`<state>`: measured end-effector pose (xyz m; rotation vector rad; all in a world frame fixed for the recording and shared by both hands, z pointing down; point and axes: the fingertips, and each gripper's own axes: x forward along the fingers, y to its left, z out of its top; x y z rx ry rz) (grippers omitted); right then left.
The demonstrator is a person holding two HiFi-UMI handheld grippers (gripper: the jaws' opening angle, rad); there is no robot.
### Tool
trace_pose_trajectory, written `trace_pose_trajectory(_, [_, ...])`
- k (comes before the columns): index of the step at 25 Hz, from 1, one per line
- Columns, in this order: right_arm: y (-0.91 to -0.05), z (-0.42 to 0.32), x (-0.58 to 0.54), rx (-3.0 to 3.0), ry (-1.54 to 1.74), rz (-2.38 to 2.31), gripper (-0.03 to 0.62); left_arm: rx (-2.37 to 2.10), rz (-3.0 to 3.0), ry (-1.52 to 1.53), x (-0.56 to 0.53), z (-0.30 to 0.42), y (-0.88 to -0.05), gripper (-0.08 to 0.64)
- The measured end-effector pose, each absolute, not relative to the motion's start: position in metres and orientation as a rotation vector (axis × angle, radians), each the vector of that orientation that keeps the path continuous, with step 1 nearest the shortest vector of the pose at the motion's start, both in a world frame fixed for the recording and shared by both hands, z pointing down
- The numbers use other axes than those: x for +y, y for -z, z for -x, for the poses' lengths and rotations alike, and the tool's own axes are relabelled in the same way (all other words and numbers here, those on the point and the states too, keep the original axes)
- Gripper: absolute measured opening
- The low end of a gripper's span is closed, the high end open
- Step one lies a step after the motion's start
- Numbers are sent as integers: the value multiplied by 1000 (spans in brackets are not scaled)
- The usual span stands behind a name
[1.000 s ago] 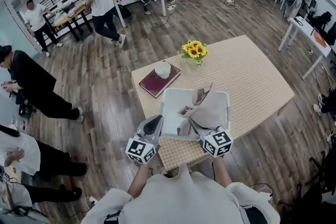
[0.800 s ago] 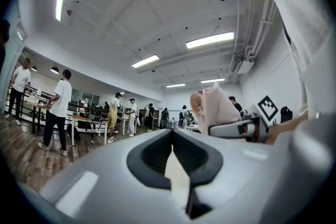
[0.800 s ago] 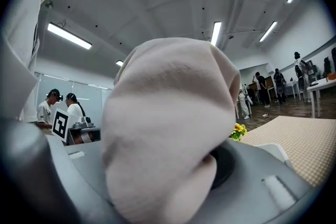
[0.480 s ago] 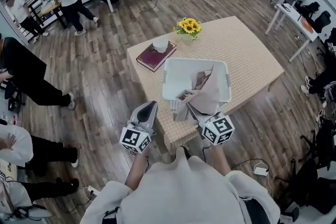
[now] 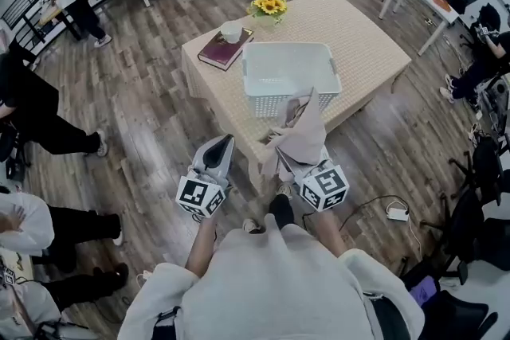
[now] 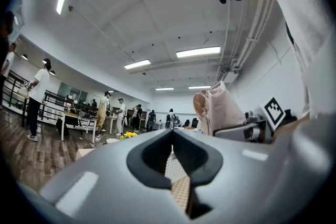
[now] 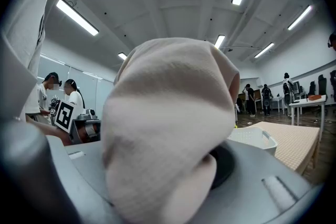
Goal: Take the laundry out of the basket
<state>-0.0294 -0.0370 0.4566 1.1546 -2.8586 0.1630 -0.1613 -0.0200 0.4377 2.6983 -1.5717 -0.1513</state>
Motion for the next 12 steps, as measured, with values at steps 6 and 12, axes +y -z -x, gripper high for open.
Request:
trace_pose_trajectory(6, [-452, 11, -4, -2834, -153, -1190, 222, -1536, -2718, 182, 10, 142, -429, 9])
trace_pose_trajectory(12, [-461, -17, 16, -2798, -175, -1207, 219, -1540, -2712, 203, 31, 116, -423, 9])
